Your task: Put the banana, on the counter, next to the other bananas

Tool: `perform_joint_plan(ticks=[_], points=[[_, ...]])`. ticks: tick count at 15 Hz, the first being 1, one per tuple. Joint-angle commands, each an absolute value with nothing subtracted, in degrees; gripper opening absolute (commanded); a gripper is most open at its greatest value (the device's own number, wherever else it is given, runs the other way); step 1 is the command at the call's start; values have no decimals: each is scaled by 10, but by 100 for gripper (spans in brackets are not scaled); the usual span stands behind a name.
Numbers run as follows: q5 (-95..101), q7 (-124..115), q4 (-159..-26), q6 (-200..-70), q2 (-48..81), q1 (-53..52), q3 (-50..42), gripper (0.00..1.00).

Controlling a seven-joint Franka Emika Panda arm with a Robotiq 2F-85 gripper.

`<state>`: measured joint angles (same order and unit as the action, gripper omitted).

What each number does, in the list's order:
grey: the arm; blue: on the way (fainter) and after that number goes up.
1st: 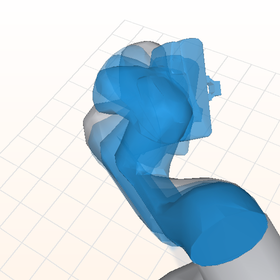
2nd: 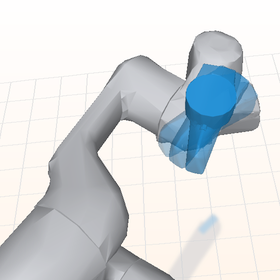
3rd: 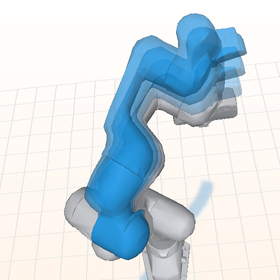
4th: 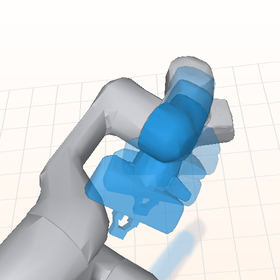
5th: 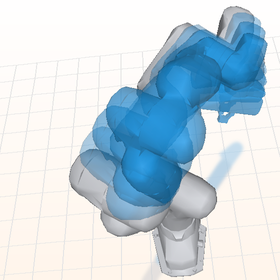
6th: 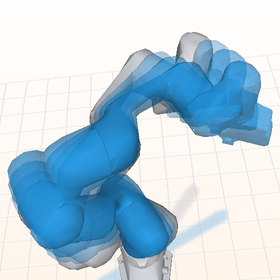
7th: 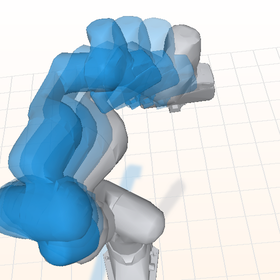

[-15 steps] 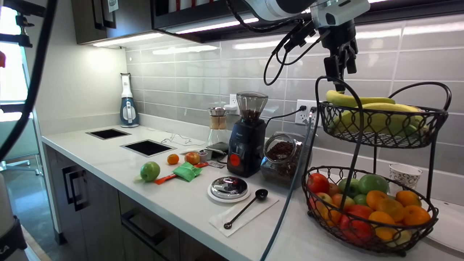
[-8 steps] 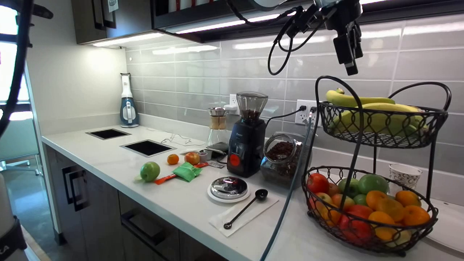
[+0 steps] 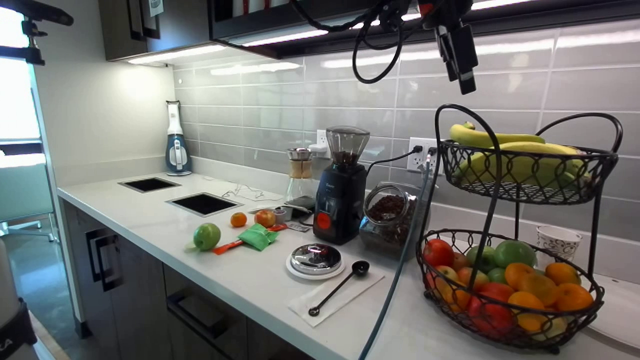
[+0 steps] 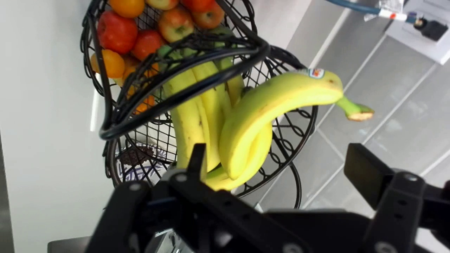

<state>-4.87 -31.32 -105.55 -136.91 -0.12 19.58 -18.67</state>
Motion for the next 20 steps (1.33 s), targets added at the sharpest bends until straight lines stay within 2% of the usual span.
perform_joint_plan(ticks=[1, 6, 12, 15, 20], points=[[4, -247, -1125, -1348, -67, 185, -177, 100], [81, -165, -1207, -1365, -130, 179, -151, 100], [46, -116, -1306, -1353, -190, 148, -114, 100], [25, -139, -1324, -1286, -191, 139, -99, 100], [36, -133, -1312, -1297, -177, 142, -95, 100]])
